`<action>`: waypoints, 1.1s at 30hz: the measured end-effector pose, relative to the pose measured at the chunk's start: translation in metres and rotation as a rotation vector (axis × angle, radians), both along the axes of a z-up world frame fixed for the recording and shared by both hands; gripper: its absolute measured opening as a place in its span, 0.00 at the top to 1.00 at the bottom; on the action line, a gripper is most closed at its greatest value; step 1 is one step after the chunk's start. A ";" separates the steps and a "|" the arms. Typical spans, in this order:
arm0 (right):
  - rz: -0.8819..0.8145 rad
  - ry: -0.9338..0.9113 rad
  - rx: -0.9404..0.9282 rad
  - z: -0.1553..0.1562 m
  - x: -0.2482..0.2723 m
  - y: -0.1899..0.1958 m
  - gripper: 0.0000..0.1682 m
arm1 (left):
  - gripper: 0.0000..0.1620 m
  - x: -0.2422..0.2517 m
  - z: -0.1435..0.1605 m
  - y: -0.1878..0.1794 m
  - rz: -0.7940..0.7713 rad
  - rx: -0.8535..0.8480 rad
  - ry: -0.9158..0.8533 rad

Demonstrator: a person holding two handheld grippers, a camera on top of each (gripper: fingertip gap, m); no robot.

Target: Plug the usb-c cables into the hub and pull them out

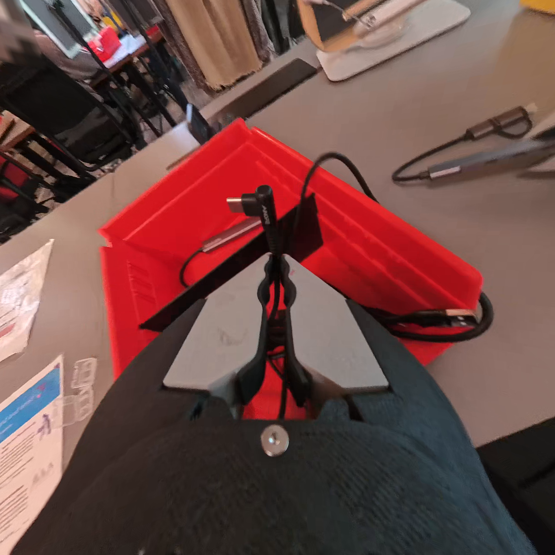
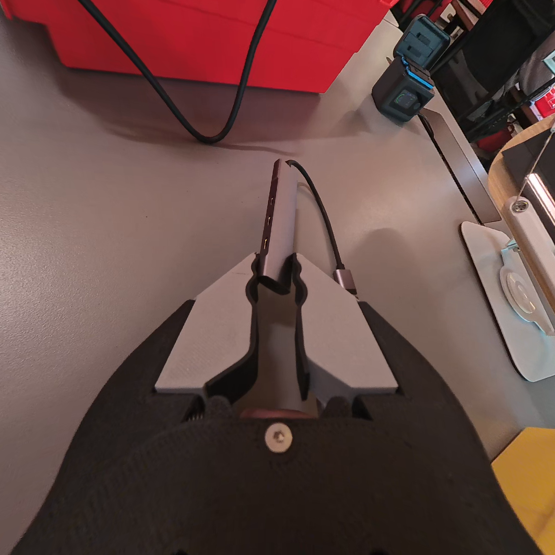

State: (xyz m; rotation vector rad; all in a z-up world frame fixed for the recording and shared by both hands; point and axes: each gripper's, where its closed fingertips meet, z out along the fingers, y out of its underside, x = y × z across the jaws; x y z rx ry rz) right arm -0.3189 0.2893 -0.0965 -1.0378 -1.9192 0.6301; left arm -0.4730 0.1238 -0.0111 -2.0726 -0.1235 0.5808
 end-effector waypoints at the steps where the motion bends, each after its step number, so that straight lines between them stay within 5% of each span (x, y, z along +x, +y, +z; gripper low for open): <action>1: 0.000 0.000 0.002 0.000 0.000 0.000 0.90 | 0.99 -0.005 0.012 -0.002 0.013 0.018 0.011; 8: -0.034 0.003 0.000 0.001 0.000 0.007 0.90 | 1.00 -0.015 0.137 -0.010 0.053 0.232 0.201; 13: -0.075 -0.002 -0.008 0.001 0.000 0.016 0.89 | 1.00 0.001 0.180 0.009 -0.010 0.265 0.268; 23: -0.100 -0.006 -0.014 0.000 0.000 0.022 0.89 | 0.99 0.008 0.165 0.046 -0.041 0.147 0.327; 33: -0.098 -0.012 -0.015 0.000 0.000 0.021 0.89 | 0.99 -0.014 0.076 0.021 -0.040 -0.169 0.178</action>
